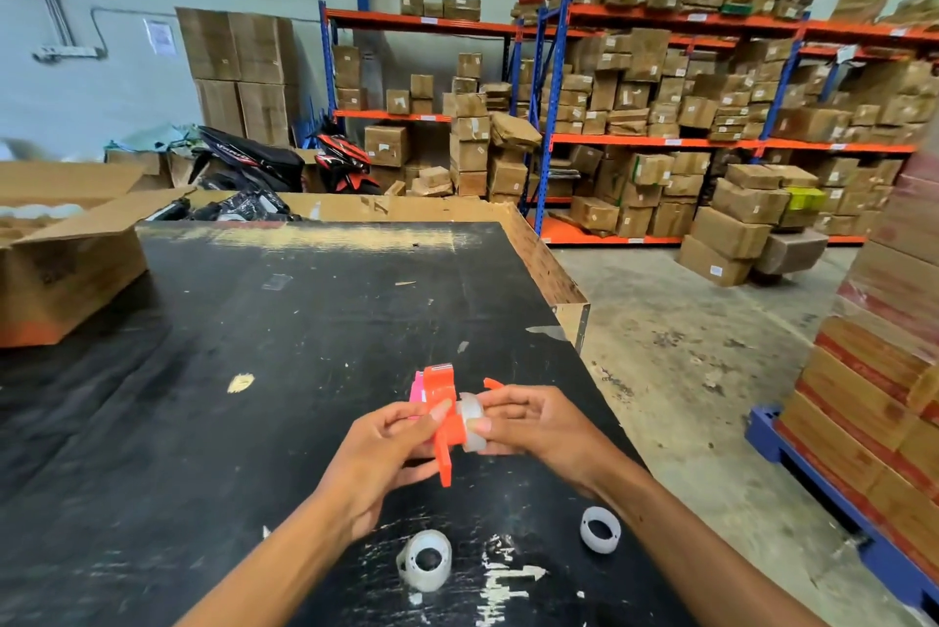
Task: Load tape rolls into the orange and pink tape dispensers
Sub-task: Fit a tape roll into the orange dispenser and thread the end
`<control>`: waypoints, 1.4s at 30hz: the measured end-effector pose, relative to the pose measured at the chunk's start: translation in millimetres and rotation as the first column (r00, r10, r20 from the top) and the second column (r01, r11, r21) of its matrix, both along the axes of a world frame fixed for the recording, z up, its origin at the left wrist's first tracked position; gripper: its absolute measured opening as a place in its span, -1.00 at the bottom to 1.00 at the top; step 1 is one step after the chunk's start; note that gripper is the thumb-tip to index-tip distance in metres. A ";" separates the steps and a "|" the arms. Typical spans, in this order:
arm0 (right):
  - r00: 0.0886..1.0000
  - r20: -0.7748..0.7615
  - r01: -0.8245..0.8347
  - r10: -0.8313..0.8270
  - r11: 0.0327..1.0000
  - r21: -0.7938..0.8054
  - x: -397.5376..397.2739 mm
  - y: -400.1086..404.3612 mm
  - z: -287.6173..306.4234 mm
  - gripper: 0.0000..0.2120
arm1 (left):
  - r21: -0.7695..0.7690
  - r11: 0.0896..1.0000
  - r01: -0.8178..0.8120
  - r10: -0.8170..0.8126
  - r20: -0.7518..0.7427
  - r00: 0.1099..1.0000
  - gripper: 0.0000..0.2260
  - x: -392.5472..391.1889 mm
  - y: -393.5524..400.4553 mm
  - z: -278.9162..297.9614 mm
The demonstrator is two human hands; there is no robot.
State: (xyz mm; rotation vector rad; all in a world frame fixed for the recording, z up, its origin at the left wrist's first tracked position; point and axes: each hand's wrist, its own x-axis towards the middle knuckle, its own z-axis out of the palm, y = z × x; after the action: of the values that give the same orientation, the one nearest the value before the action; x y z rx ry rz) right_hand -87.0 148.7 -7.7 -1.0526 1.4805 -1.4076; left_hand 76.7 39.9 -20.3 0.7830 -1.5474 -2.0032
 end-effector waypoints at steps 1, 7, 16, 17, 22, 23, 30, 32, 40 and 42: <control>1.000 -0.019 -0.015 0.015 1.000 0.007 0.7 -1.0 -0.4 -0.76 | 0.008 1.000 -0.001 0.001 -0.010 1.000 -0.54 -0.7 1.3 -1.7; 0.997 -0.051 -0.055 0.052 0.998 -0.041 6.0 -12.9 -3.9 -0.75 | 0.020 0.999 -0.051 0.052 -0.069 0.996 -0.58 -3.7 2.8 -6.2; 0.714 -0.669 0.374 -0.207 0.920 0.115 -48.8 -47.8 -17.2 -0.67 | 0.039 0.988 -0.149 0.151 -0.055 0.987 -0.66 -3.6 -15.0 -8.1; 0.660 -0.737 0.407 -0.147 0.894 0.186 -50.2 -52.5 -24.1 -0.67 | 0.040 0.987 -0.157 0.159 -0.052 0.986 -0.68 -3.3 -17.5 -9.2; 0.553 -0.833 0.508 -0.003 0.794 0.334 -44.6 -71.1 -46.1 -0.70 | 0.048 0.984 -0.173 0.174 -0.036 0.984 -0.74 -2.0 -23.6 -13.0; 0.563 -0.826 0.507 -0.008 0.793 0.338 -44.9 -72.6 -47.5 -0.70 | 0.048 0.984 -0.172 0.174 -0.035 0.984 -0.73 -1.8 -23.7 -13.4; 0.981 -0.105 0.181 -0.161 0.959 0.220 -28.9 -53.3 -19.0 -0.72 | 0.070 0.988 -0.140 0.143 -0.052 0.988 -0.67 4.2 -26.2 -16.6; 0.996 0.004 0.090 -0.091 0.988 0.127 -15.8 -46.4 -4.9 -0.73 | 0.075 0.990 -0.120 0.124 -0.053 0.991 -0.66 3.7 -25.8 -16.7; 0.999 0.035 0.006 -0.006 1.000 -0.006 16.5 -29.8 7.6 -0.63 | 0.103 0.993 -0.052 0.065 -0.127 0.990 -0.71 3.2 -19.9 -14.7; 0.999 0.011 0.037 -0.037 0.999 -0.018 20.2 -26.8 7.2 -0.62 | 0.078 0.995 -0.057 0.067 -0.134 0.989 -0.66 4.4 -17.8 -13.8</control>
State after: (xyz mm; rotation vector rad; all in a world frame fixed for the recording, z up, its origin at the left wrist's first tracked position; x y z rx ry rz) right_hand -66.8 121.9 -0.5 -1.0325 1.4892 -1.4533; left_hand 81.2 22.1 -34.1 0.6976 -1.3623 -2.0339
